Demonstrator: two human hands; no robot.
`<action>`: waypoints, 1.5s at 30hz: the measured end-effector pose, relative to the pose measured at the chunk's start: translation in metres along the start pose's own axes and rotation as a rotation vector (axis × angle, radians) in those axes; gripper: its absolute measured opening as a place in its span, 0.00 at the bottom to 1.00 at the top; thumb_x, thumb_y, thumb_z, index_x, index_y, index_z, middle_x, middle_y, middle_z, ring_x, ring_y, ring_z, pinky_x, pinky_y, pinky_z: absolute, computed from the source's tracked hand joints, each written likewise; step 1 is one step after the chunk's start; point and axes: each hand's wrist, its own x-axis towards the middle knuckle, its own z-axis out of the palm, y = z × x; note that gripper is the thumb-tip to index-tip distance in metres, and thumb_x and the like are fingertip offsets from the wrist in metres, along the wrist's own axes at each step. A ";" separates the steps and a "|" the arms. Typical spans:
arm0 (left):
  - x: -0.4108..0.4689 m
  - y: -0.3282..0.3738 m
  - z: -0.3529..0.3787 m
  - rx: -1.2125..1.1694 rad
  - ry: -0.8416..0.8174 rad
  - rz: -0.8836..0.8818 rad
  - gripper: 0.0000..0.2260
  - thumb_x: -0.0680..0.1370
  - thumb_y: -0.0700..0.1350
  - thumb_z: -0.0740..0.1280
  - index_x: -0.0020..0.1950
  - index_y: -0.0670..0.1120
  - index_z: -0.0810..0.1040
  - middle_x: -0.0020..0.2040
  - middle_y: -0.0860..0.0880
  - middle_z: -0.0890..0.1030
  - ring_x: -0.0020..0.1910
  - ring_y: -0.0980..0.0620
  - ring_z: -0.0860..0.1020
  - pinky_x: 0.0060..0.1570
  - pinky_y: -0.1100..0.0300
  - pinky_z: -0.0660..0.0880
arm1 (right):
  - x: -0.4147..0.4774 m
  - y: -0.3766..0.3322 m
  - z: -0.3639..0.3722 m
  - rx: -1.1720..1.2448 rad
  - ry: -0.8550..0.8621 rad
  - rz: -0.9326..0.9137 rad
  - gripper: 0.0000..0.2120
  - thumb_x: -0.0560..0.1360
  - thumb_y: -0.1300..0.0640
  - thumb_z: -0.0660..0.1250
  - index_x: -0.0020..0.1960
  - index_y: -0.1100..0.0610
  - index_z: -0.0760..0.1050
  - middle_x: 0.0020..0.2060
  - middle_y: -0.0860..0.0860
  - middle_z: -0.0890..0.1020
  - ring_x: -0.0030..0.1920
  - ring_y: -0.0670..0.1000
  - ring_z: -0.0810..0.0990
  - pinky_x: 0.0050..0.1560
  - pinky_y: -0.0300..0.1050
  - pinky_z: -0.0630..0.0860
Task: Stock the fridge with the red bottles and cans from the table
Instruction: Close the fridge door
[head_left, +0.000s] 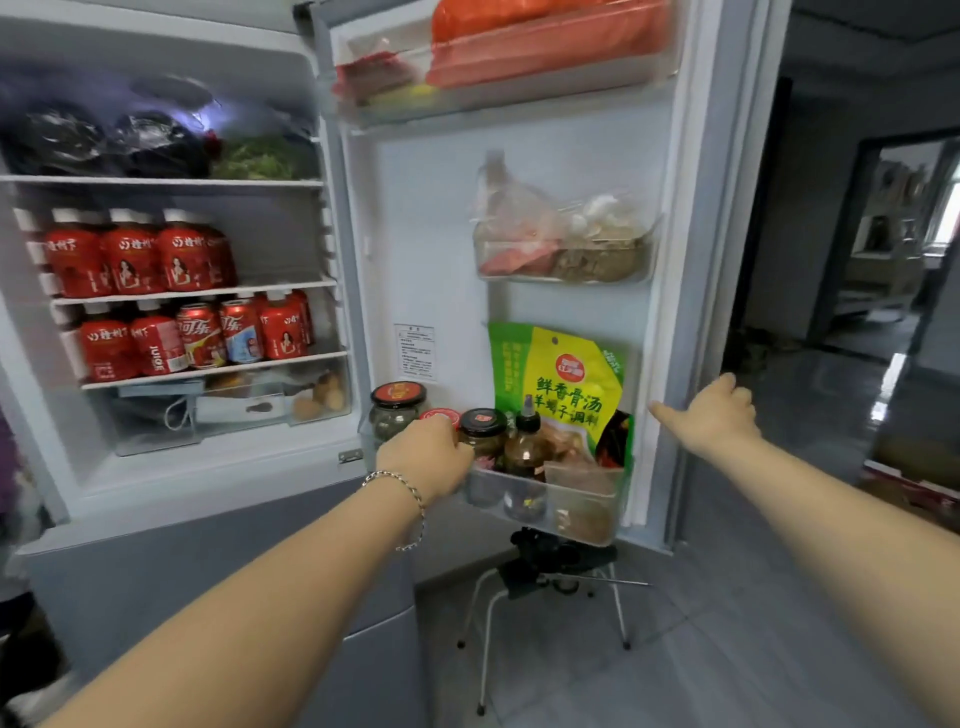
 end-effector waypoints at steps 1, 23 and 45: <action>0.005 0.009 0.006 -0.022 0.006 -0.021 0.07 0.76 0.46 0.60 0.42 0.45 0.74 0.45 0.46 0.77 0.46 0.45 0.76 0.44 0.59 0.69 | 0.015 0.004 -0.003 0.067 -0.003 0.011 0.51 0.71 0.41 0.69 0.76 0.65 0.42 0.74 0.63 0.54 0.73 0.63 0.56 0.70 0.57 0.60; -0.044 0.010 0.016 -0.001 0.294 -0.362 0.12 0.77 0.46 0.60 0.34 0.44 0.72 0.32 0.47 0.75 0.35 0.45 0.73 0.35 0.60 0.66 | -0.048 0.023 0.005 0.259 0.075 -0.518 0.50 0.68 0.35 0.68 0.73 0.65 0.48 0.67 0.59 0.62 0.67 0.60 0.63 0.68 0.52 0.61; -0.251 -0.250 -0.134 0.118 0.381 -0.587 0.11 0.76 0.47 0.59 0.34 0.47 0.68 0.35 0.50 0.75 0.37 0.46 0.75 0.36 0.61 0.69 | -0.336 -0.215 0.129 0.062 0.308 -1.630 0.10 0.65 0.51 0.74 0.41 0.55 0.79 0.71 0.68 0.55 0.71 0.66 0.56 0.71 0.59 0.53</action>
